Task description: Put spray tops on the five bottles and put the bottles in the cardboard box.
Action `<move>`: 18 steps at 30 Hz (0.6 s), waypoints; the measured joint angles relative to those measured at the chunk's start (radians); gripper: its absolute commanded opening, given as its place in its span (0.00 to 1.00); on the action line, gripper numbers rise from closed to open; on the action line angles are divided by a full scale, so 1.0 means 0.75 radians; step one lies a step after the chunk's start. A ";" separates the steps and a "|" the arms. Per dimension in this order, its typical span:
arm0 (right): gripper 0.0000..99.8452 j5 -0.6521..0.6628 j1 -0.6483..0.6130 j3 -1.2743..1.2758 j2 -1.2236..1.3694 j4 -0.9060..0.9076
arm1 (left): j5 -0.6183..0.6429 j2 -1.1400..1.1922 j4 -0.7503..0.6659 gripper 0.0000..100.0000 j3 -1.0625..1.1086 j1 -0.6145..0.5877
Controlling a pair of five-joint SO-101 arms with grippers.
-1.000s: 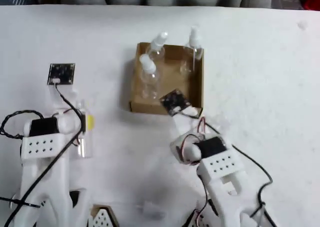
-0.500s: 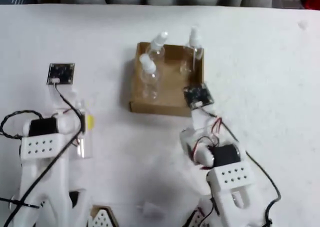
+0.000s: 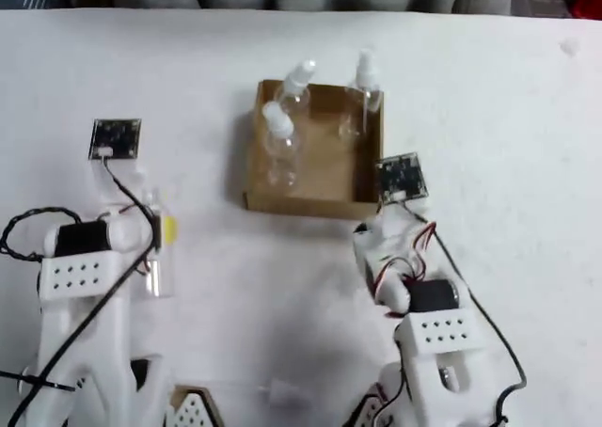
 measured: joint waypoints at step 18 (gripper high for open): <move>0.02 0.110 -0.008 -0.102 -0.002 0.068 | 0.000 0.000 0.000 0.02 0.000 0.000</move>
